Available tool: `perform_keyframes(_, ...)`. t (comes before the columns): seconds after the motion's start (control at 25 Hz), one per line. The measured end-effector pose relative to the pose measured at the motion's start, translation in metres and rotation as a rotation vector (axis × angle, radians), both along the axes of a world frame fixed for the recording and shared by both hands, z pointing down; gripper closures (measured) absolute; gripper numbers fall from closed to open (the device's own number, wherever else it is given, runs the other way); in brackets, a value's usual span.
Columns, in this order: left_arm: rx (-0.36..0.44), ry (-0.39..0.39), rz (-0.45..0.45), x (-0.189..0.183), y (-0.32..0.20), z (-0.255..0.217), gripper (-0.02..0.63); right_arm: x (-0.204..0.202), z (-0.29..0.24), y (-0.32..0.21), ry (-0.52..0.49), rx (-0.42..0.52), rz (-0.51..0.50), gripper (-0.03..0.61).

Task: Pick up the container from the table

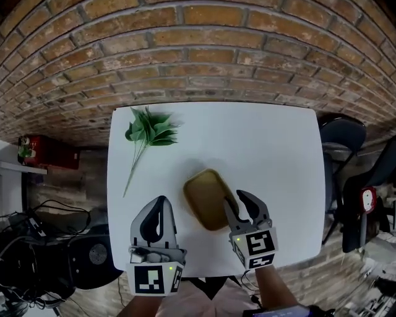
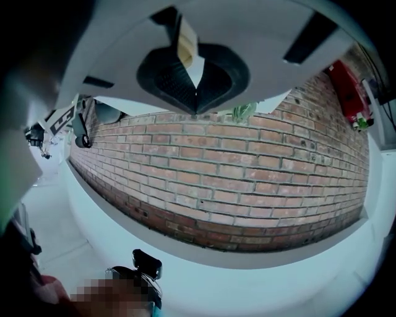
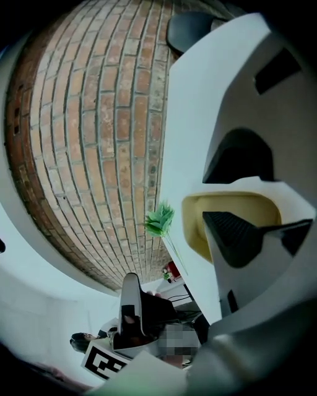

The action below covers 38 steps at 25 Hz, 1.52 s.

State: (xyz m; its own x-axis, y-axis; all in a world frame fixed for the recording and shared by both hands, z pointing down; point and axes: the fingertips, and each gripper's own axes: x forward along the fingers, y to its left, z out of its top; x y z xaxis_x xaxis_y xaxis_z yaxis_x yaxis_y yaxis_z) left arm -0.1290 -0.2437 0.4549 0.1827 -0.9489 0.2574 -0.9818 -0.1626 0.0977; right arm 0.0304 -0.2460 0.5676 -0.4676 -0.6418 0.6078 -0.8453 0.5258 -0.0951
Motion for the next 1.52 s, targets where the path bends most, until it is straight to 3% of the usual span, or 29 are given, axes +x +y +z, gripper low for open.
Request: perform_keyframes(1.52,-0.018,-0.008,-0.001,-0.002,0.000,0.005,0.606,0.008,0.032,0.003,0.035,-0.052,0.029,0.547)
